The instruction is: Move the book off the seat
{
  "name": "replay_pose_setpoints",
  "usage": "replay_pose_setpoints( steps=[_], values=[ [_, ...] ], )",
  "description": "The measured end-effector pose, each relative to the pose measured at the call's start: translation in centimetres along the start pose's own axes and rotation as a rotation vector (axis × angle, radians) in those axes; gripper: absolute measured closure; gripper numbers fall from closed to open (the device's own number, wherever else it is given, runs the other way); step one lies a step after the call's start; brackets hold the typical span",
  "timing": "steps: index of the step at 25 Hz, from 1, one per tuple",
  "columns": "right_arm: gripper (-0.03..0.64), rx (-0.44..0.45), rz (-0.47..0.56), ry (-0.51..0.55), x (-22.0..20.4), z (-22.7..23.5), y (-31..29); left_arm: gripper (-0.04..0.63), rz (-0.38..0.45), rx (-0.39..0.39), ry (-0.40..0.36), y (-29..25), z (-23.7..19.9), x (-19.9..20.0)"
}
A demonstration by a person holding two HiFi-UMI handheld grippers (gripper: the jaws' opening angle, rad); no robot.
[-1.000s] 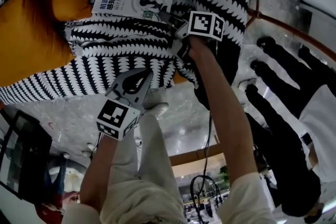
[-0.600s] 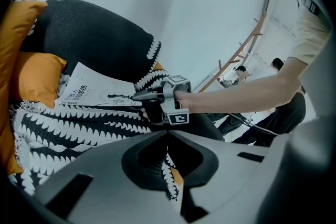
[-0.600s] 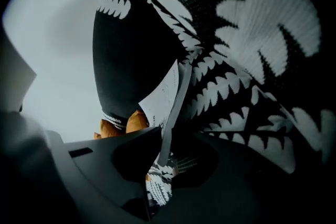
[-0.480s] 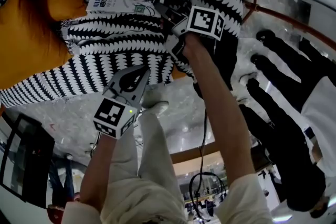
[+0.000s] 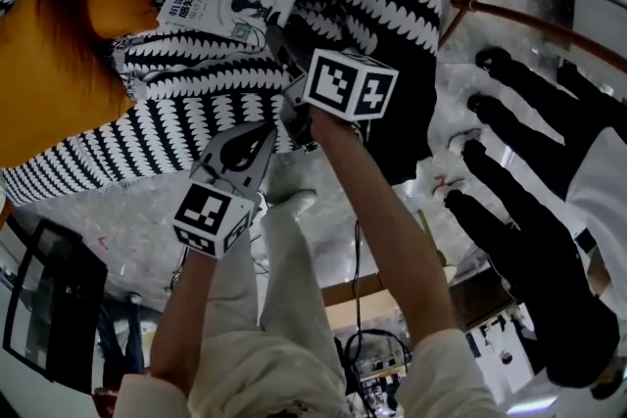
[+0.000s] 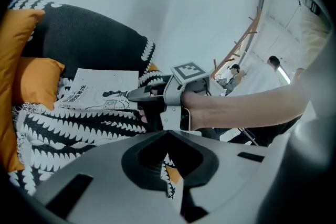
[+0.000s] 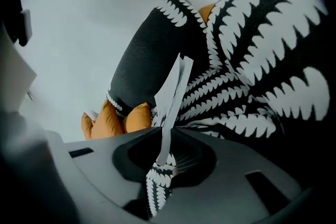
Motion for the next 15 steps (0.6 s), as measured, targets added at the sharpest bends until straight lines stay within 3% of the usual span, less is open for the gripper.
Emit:
replay_pose_setpoints(
  steps=[3, 8, 15],
  values=[
    [0.565, -0.010, 0.010, -0.031, -1.9, -0.9, 1.2, 0.588, -0.009, -0.001, -0.008, 0.9, 0.8, -0.6],
    [0.565, -0.009, 0.018, -0.169, -4.6, -0.5, 2.5, 0.588, -0.020, -0.003, -0.010, 2.7, 1.3, -1.3],
    [0.565, 0.015, -0.001, -0.229, -6.9, 1.7, 2.1, 0.588, -0.041, -0.006, -0.021, 1.8, 0.3, -2.8]
  ],
)
Point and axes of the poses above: the fingertips, and each gripper's own axes: y backward along the fingers, z to its right, x out of its top, the point moved 5 cm from there along y, backward along the fingers, and after that the axes turned 1 degree about -y, right-handed, at the moved point
